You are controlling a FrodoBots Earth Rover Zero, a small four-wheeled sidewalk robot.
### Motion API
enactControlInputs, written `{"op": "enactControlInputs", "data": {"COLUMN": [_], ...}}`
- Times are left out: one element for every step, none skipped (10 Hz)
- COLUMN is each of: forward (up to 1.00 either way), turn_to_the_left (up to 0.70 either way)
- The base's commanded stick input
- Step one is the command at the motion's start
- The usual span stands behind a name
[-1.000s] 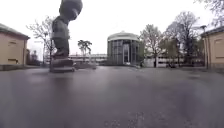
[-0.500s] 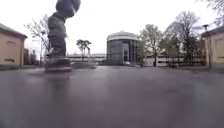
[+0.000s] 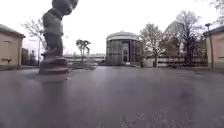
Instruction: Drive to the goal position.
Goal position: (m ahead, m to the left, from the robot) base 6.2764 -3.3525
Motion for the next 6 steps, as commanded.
{"op": "enactControlInputs", "data": {"forward": [1.00,1.00,1.00,1.00,1.00,1.00], "turn_to_the_left": [0.00,0.00,0.00,0.00,0.00,0.00]}}
